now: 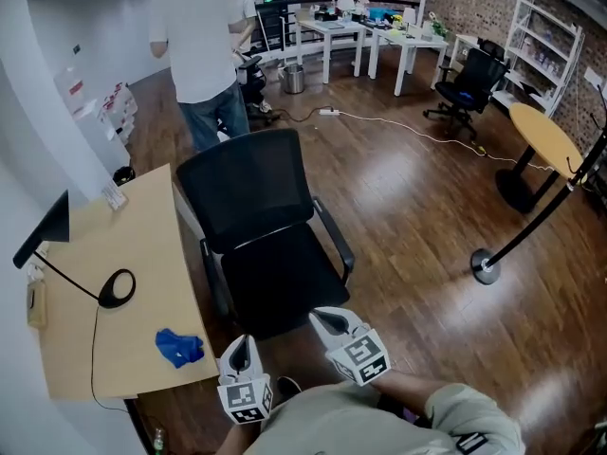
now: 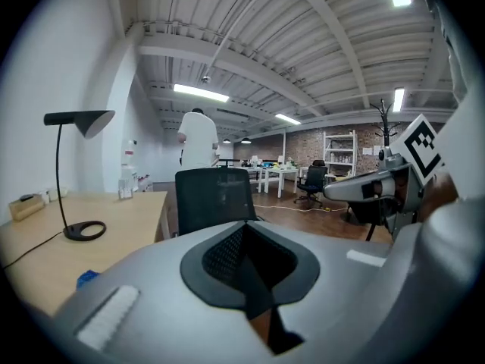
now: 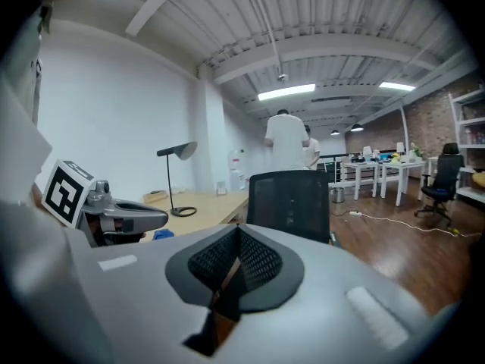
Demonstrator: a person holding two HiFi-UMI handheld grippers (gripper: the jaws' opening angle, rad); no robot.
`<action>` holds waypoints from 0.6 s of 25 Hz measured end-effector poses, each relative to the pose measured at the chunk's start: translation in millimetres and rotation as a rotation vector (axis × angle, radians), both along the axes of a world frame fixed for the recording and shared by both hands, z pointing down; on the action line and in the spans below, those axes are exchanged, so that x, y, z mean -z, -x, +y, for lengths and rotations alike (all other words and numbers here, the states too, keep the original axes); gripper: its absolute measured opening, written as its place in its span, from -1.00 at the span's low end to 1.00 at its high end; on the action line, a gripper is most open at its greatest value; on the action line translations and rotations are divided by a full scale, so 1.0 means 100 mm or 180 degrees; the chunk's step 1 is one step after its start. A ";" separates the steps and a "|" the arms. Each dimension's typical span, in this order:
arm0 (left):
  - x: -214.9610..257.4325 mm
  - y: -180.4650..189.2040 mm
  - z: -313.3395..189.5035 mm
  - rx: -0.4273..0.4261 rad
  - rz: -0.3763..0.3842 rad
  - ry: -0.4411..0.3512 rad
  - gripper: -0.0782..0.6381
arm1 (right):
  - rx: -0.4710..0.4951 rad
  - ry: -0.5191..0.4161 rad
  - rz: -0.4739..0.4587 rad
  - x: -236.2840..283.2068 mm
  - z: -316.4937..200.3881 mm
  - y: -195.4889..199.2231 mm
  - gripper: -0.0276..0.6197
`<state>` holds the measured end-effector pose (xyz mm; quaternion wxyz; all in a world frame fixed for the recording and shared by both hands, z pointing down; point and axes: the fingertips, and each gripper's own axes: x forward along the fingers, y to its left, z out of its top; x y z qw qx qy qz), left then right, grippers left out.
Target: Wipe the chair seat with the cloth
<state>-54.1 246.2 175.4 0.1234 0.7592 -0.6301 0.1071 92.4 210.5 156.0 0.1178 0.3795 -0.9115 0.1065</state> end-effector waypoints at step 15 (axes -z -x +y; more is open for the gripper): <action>0.08 -2.10 0.85 -0.0023 -0.0181 -0.0008 -0.77 | 0.0119 -0.0055 -0.0177 -0.04 1.01 -1.73 -0.90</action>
